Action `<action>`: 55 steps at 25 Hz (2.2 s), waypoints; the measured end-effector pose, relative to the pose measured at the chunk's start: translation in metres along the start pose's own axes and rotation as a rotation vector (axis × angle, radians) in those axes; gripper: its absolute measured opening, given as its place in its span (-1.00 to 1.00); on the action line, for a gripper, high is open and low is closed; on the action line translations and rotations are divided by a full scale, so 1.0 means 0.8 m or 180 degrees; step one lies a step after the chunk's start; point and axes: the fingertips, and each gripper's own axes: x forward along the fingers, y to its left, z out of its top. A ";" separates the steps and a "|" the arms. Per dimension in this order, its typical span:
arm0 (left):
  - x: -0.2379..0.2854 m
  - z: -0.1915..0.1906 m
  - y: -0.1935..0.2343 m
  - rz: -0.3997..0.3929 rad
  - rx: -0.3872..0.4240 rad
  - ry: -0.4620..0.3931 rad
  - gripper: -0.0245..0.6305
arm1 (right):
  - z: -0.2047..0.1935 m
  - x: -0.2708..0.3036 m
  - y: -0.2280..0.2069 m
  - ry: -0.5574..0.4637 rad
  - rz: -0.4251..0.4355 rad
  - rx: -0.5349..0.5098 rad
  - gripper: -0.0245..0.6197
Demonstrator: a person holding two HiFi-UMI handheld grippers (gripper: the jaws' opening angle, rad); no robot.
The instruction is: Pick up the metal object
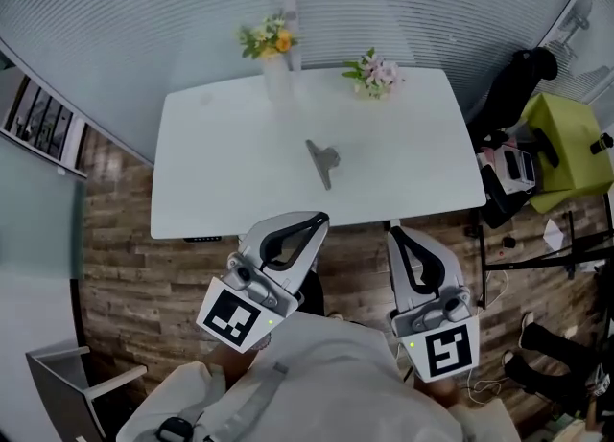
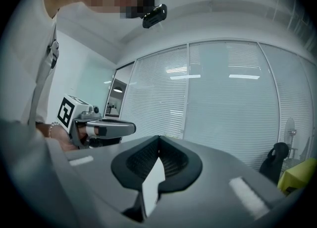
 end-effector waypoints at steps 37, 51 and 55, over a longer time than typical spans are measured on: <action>0.114 -0.026 0.227 -0.0117 -0.0054 0.0035 -0.91 | -0.001 0.242 -0.097 -0.0011 -0.0146 0.0013 -0.91; 0.128 -0.025 0.221 0.0030 -0.0073 0.0016 -0.91 | -0.010 0.242 -0.117 -0.0007 0.0055 -0.0051 -0.90; 0.127 -0.027 0.224 0.0053 -0.0080 0.0031 -0.91 | -0.037 0.250 -0.120 0.0105 0.0110 0.0031 -0.87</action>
